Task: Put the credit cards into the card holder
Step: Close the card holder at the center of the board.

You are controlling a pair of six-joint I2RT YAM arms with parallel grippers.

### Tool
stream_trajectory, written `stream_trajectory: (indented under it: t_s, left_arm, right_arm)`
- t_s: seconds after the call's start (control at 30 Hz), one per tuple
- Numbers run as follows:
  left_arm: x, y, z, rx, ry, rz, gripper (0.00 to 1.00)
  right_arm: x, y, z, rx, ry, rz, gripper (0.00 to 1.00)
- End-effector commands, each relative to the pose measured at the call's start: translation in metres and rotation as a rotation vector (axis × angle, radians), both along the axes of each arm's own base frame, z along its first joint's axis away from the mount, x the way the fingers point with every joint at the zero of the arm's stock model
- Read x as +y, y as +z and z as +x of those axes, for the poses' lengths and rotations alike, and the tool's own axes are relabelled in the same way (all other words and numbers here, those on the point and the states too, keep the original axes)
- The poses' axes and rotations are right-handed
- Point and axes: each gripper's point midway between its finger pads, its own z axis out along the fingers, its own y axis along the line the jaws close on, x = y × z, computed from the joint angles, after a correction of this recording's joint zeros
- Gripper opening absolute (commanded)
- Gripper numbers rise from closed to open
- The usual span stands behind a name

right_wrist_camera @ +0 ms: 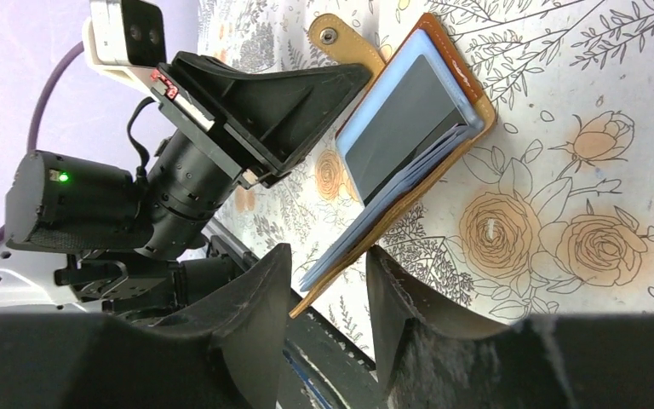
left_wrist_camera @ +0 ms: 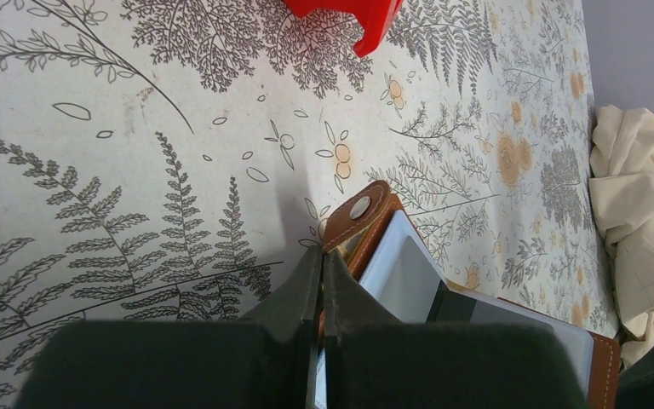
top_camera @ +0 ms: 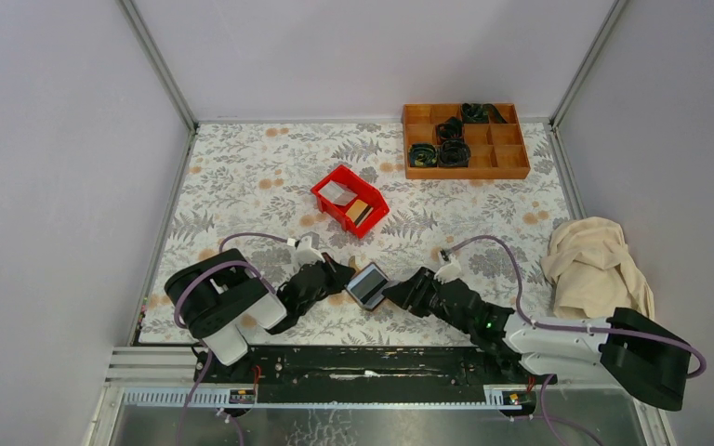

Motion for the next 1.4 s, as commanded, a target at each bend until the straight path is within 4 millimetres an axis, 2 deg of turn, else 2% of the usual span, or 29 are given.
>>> stream_trajectory:
  t_s: [0.0,0.6,1.1,1.37]
  left_arm:
    - [0.037,-0.075,-0.055,0.234,-0.095,0.261,0.00]
    - [0.031,-0.079,-0.071,0.247,-0.130,0.259,0.00]
    - [0.036,-0.078,-0.084,0.256,-0.129,0.251,0.00]
    - [0.041,-0.075,-0.083,0.248,-0.110,0.262,0.00]
  right_arm:
    - [0.012,0.017,0.013,-0.058,-0.015,0.001,0.45]
    - [0.046,0.016,0.030,-0.093,0.028,-0.061,0.45]
    - [0.044,-0.010,0.036,-0.075,0.013,-0.139,0.46]
    - [0.049,-0.014,0.038,-0.069,0.023,-0.151,0.48]
